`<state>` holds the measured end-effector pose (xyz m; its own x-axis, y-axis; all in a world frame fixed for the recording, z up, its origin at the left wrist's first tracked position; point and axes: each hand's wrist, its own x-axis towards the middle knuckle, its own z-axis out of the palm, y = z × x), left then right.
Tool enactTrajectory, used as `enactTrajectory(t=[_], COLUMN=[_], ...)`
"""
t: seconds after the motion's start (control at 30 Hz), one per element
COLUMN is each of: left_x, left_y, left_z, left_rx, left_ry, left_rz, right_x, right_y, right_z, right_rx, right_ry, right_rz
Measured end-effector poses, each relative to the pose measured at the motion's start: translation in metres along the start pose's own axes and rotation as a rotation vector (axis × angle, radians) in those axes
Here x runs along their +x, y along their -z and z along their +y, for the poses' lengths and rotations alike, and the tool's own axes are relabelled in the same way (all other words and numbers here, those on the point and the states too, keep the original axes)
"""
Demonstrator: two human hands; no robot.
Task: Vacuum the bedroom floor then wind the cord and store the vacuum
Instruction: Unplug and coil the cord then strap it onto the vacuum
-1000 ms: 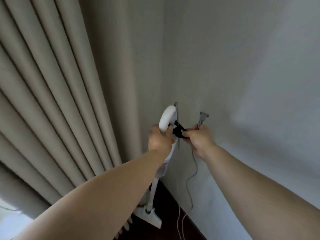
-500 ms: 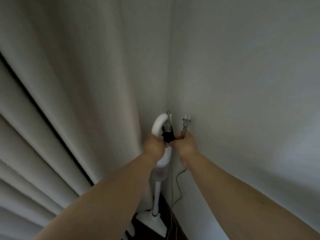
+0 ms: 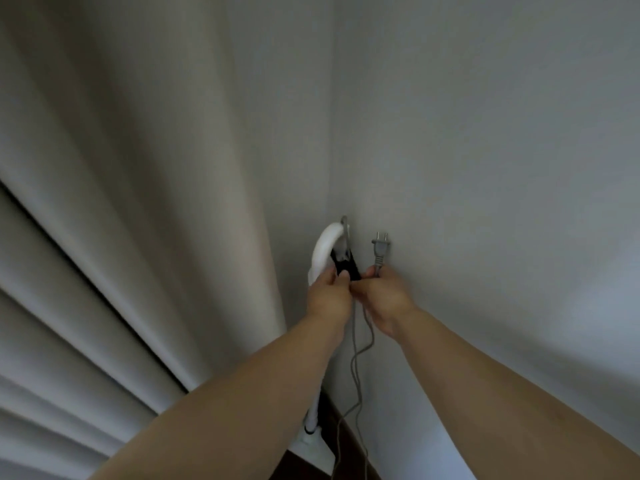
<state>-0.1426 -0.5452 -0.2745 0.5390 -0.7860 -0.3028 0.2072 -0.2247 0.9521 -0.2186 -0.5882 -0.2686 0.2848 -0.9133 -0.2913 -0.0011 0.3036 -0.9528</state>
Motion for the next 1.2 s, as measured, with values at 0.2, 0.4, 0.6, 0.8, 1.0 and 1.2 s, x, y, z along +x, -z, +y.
enactTrajectory(t=[0.2,0.4,0.6,0.8,1.0,1.2], left_x=[0.018,0.024,0.013,0.010,0.006,0.005], left_y=[0.024,0.050,0.058,0.068,0.067,0.062], left_z=[0.012,0.012,0.012,0.013,0.019,0.019], left_rx=[0.354,0.463,0.426,0.457,0.382,0.256], left_ry=[-0.135,-0.176,-0.178,-0.193,-0.146,-0.132], left_rz=[-0.059,0.015,-0.110,-0.230,-0.322,-0.114], right_x=[0.001,-0.001,-0.007,-0.013,-0.012,-0.023], right_y=[-0.008,-0.031,-0.042,-0.042,-0.037,-0.030], right_z=[0.006,0.006,-0.005,-0.003,-0.005,-0.011], right_rx=[0.042,0.113,0.072,0.024,-0.142,-0.085], right_ry=[0.000,-0.018,-0.069,-0.050,-0.088,-0.148], right_rz=[-0.023,-0.065,-0.105,-0.055,-0.046,-0.134])
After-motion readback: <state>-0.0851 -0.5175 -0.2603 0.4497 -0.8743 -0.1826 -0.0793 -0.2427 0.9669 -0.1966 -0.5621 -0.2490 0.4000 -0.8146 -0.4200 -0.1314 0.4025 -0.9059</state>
